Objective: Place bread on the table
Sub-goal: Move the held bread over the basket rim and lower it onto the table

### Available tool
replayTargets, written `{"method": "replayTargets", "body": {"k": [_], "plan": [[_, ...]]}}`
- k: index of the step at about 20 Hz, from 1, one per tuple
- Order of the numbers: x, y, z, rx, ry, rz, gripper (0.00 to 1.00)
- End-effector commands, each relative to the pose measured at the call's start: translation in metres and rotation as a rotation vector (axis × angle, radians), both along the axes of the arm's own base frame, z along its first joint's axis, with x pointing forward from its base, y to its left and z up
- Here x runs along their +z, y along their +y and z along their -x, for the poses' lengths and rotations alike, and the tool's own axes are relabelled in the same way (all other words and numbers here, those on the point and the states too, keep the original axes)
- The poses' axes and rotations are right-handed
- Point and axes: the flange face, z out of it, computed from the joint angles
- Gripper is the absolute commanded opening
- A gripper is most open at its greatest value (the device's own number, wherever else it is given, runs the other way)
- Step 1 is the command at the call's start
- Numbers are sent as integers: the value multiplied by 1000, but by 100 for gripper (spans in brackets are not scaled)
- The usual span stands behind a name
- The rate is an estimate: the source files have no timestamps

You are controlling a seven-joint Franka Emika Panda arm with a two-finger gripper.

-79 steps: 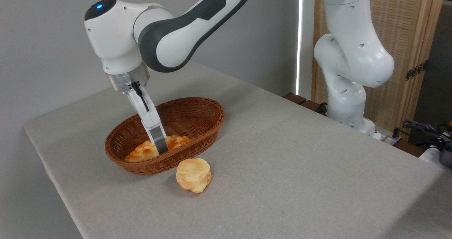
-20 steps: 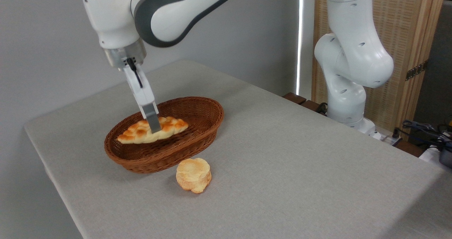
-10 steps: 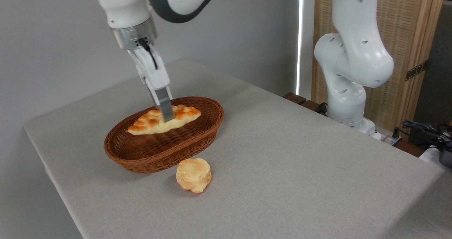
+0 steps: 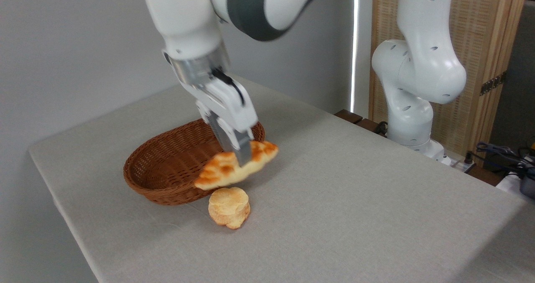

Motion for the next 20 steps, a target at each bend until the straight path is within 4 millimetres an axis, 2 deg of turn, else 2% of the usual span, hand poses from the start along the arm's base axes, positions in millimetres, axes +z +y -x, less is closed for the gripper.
{"method": "replayTargets", "body": {"k": [1,2,8,20], "plan": [[-14,19,0,29,34,-5,96],[-18,20,-1,32,40,-7,100],[-35,17,-5,23,72,-13,100],[-36,17,-6,8,74,-11,100]]}}
